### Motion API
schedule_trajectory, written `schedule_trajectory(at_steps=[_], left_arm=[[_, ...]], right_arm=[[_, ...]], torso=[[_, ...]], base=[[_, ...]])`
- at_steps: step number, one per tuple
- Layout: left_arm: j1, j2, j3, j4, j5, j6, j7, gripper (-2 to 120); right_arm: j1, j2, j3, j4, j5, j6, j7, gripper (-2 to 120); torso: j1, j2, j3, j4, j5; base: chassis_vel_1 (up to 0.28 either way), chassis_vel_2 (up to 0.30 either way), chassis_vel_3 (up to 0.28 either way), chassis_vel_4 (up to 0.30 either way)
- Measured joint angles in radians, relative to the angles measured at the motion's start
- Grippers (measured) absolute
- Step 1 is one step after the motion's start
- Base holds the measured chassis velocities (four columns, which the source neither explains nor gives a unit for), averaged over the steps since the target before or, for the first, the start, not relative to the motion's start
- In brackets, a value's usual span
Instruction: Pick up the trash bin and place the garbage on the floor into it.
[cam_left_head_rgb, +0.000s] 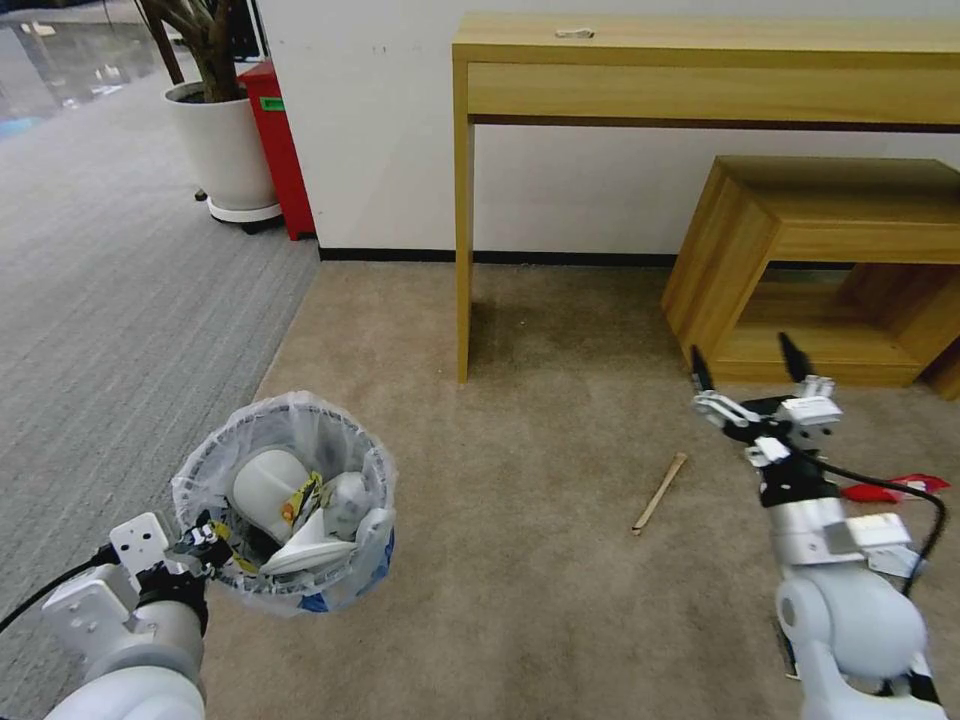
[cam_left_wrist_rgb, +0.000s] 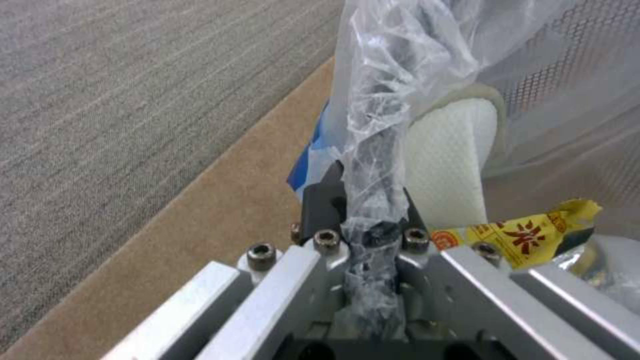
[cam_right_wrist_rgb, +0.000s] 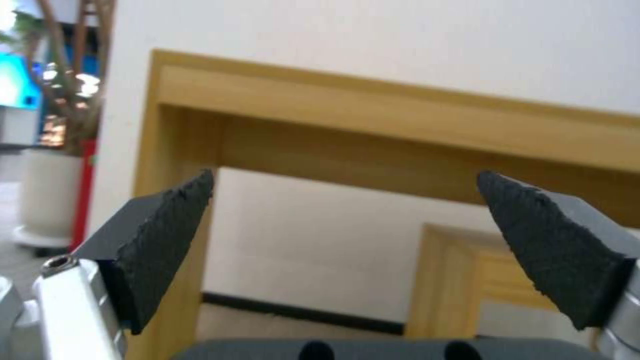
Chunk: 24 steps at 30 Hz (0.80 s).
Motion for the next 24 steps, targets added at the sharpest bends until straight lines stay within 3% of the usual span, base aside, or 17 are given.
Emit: schedule_trajectory(at_steps=[10, 24], left_arm=[[0.01, -0.019, 0.0, 0.0, 0.055, -0.027, 0.02, 1], [0.031, -0.03, 0.009, 0.0, 0.111, -0.068, 0.078, 1]], right_arm=[[0.001, 0.023, 0.065, -0.011, -0.014, -0.003, 0.078, 100], [-0.011, 0.03, 0.061, -0.02, -0.012, 0.021, 0.069, 100]], torso=[[0.0, 0.0, 0.0, 0.0, 0.0002], [0.0, 0.0, 0.0, 0.0, 0.0002]], base=[[0.0, 0.0, 0.0, 0.0], [0.0, 0.0, 0.0, 0.0]])
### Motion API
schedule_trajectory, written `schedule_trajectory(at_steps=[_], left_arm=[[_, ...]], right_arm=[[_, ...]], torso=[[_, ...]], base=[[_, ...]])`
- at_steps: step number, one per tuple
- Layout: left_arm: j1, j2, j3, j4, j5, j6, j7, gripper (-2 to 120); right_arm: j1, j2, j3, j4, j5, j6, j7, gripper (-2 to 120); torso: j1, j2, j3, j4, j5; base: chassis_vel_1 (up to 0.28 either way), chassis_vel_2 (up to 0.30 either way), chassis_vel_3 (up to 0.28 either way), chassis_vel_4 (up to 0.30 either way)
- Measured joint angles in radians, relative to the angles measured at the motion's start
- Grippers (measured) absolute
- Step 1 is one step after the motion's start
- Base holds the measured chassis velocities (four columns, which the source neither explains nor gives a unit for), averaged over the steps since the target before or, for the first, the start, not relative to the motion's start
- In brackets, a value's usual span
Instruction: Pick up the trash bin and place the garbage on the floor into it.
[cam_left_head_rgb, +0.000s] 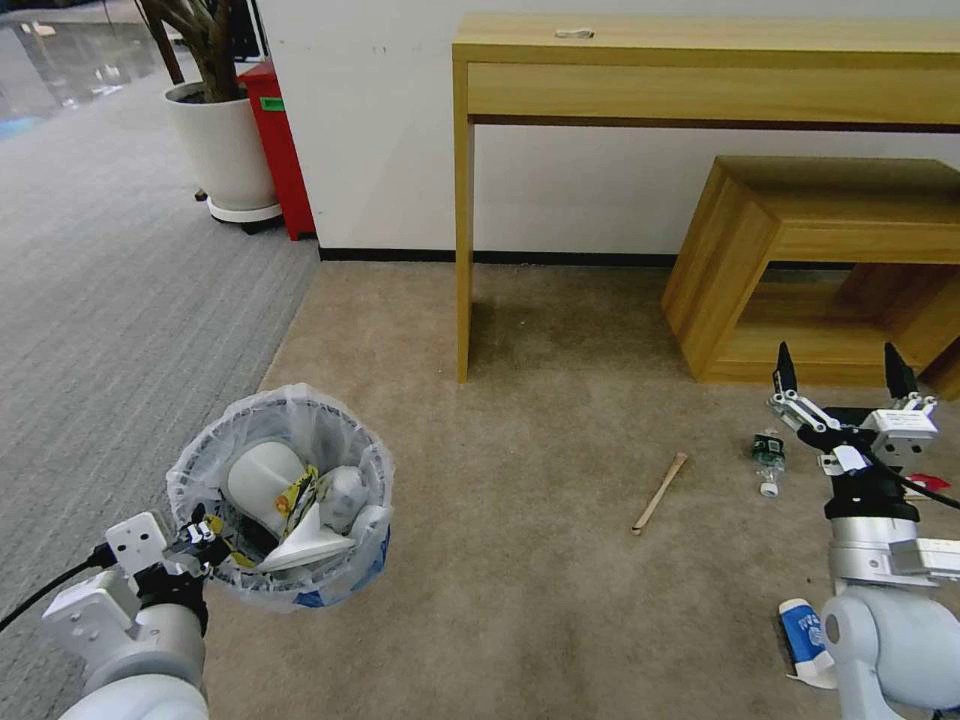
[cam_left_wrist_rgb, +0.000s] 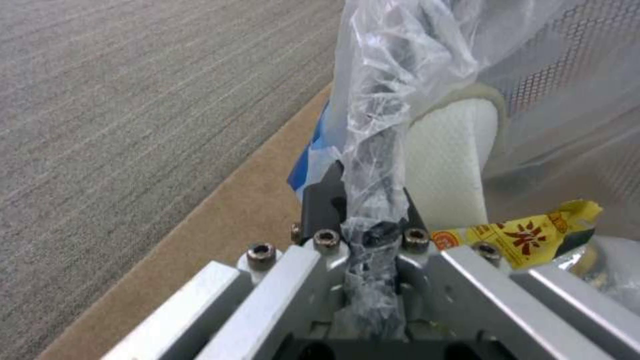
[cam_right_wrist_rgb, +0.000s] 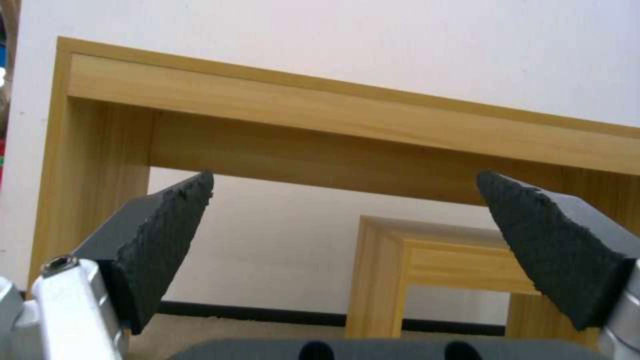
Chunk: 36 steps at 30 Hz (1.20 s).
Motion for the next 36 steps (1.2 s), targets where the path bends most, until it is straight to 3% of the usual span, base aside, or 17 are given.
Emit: schedule_trajectory(at_steps=[14, 36], left_arm=[[0.01, -0.003, 0.008, 0.0, 0.013, -0.022, 0.013, 1], [0.036, 0.0, 0.012, 0.0, 0.016, -0.034, 0.014, 1]], right_arm=[[-0.003, 0.006, -0.008, 0.002, 0.006, 0.011, -0.002, 100], [-0.014, 0.008, -0.002, 0.016, 0.007, 0.027, -0.015, 100]], torso=[[0.0, 0.0, 0.0, 0.0, 0.0], [0.0, 0.0, 0.0, 0.0, -0.0001]], base=[[-0.016, -0.011, -0.015, -0.017], [-0.103, -0.109, -0.1, -0.108]])
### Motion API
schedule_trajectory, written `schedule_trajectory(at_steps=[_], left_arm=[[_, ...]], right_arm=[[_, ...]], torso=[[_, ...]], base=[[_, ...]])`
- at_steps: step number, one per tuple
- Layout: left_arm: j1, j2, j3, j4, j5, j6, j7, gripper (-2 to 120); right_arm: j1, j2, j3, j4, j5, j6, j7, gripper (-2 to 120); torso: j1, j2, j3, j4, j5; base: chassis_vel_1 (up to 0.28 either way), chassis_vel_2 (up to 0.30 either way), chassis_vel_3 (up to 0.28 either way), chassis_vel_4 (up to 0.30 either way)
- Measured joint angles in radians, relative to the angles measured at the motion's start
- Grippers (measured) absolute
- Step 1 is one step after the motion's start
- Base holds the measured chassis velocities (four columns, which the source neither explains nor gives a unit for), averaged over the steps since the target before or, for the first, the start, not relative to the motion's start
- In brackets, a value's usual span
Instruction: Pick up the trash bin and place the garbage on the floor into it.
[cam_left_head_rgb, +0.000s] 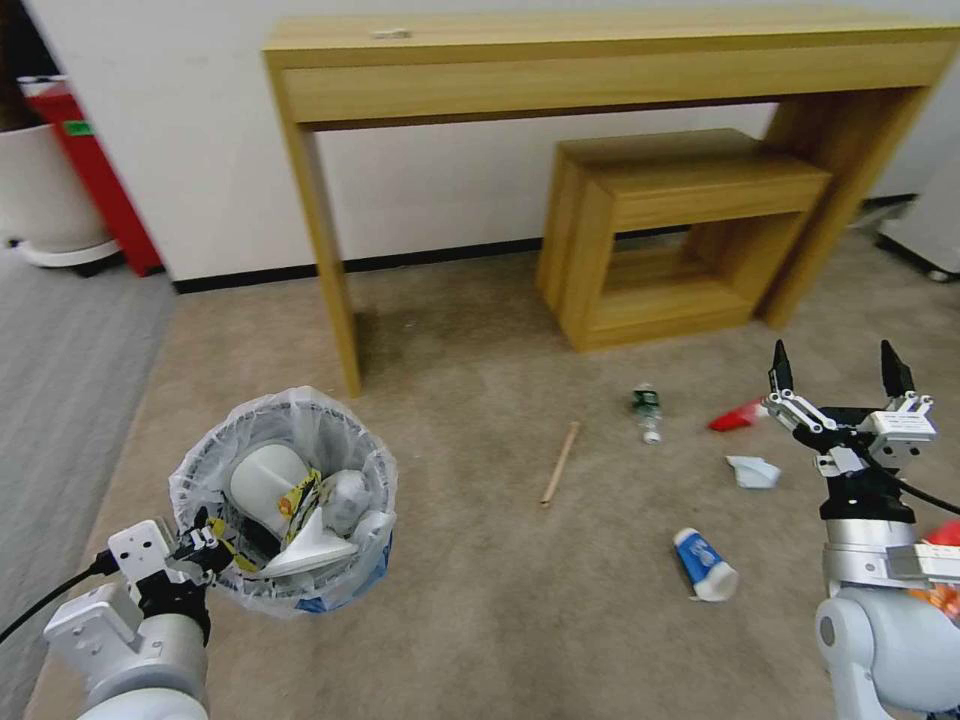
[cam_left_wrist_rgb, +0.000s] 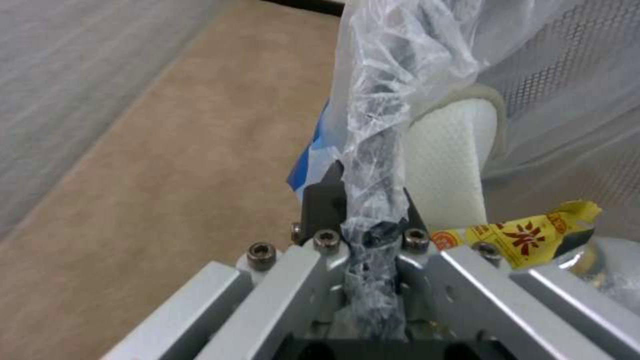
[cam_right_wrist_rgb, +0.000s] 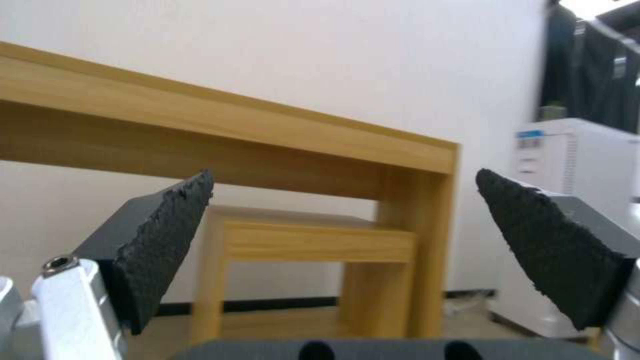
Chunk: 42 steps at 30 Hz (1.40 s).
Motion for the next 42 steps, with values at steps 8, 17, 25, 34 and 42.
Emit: schedule_trajectory(at_steps=[8, 17, 25, 34, 42], left_arm=[[0.0, -0.002, 0.004, 0.0, 0.003, -0.001, 0.0, 1], [-0.007, -0.003, 0.006, 0.0, 0.003, -0.012, -0.001, 1], [-0.009, -0.003, 0.006, 0.0, 0.0, -0.017, -0.004, 1], [-0.008, -0.002, -0.004, 0.0, -0.009, -0.016, -0.007, 1], [-0.028, 0.007, -0.043, 0.0, -0.017, -0.004, -0.008, 1]], right_arm=[[-0.002, -0.002, 0.004, -0.001, 0.002, 0.007, -0.003, 100], [-0.003, 0.001, 0.006, -0.007, 0.001, 0.022, -0.024, 100], [-0.003, 0.002, 0.009, -0.005, -0.001, 0.027, -0.031, 100], [-0.008, 0.011, 0.005, -0.004, -0.001, 0.028, -0.032, 100], [-0.013, 0.017, 0.001, -0.003, -0.004, 0.032, -0.031, 100]], torso=[[0.0, 0.0, 0.0, -0.0001, 0.0], [0.0, 0.0, 0.0, -0.0004, 0.0001], [0.0, 0.0, 0.0, 0.0001, 0.0], [0.0, 0.0, 0.0, 0.0, 0.0], [0.0, 0.0, 0.0, 0.0001, 0.0]], base=[[-0.134, -0.127, -0.126, -0.132], [-0.105, -0.107, -0.105, -0.098], [-0.01, -0.012, -0.005, -0.007], [0.0, 0.0, 0.0, 0.0], [-0.014, 0.009, 0.018, -0.016]])
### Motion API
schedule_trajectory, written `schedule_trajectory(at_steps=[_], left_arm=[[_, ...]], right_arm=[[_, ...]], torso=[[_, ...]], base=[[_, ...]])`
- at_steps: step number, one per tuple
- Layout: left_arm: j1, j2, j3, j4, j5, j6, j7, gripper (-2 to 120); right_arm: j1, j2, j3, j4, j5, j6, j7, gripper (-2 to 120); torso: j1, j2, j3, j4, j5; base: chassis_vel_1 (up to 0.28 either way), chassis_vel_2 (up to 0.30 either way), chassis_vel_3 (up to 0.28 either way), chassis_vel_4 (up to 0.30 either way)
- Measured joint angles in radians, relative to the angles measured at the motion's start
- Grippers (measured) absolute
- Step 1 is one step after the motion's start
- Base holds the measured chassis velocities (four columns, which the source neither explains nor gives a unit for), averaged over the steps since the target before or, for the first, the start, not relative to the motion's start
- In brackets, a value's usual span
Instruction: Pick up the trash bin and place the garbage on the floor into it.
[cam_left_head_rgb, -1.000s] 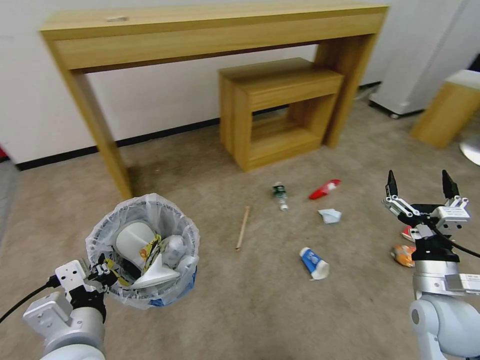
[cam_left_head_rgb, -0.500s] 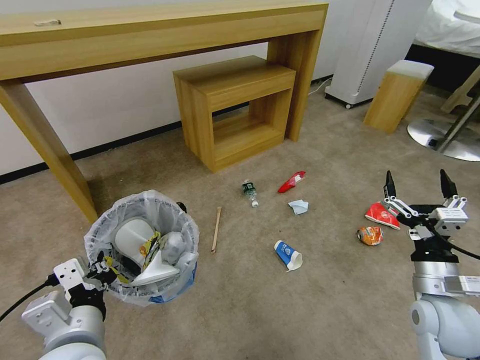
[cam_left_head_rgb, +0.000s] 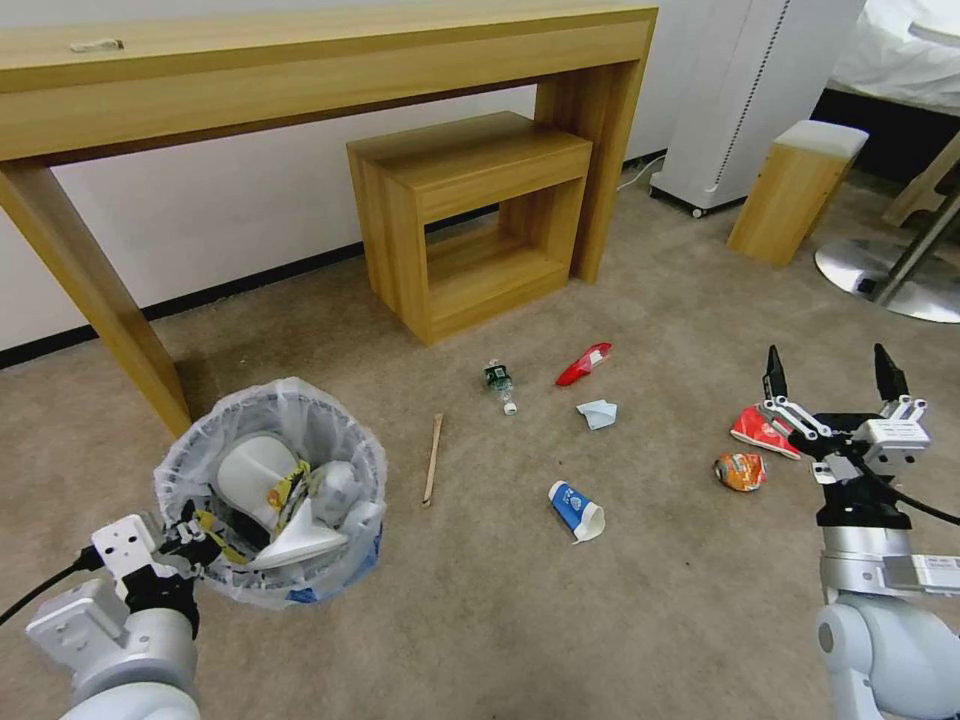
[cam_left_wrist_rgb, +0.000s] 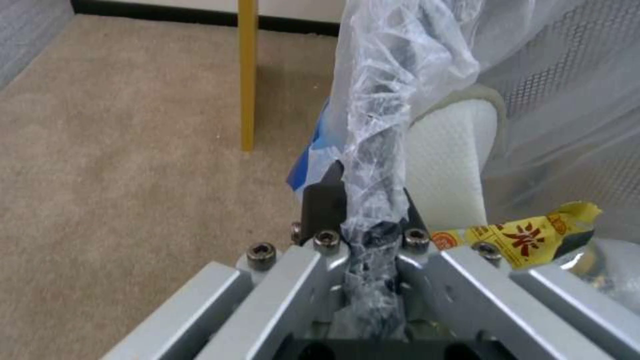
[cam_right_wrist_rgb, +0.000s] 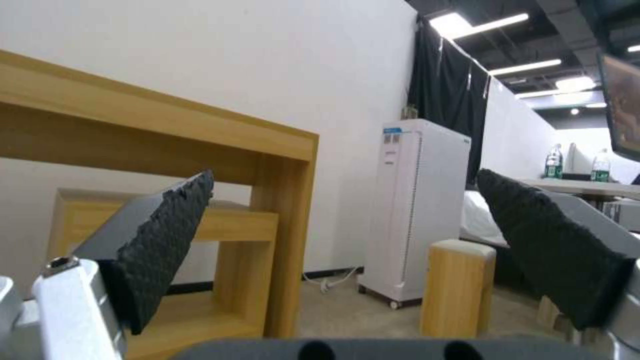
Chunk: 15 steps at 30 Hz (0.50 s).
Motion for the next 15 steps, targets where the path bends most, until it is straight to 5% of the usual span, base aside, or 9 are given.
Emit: schedule_trajectory(at_steps=[15], left_arm=[[-0.011, -0.003, -0.005, 0.0, -0.002, 0.001, -0.001, 1]], right_arm=[[0.002, -0.001, -0.003, -0.011, 0.001, 0.009, 0.001, 100]], torso=[[0.0, 0.0, 0.0, -0.0001, 0.0001]], base=[[-0.187, 0.176, 0.179, -0.187]])
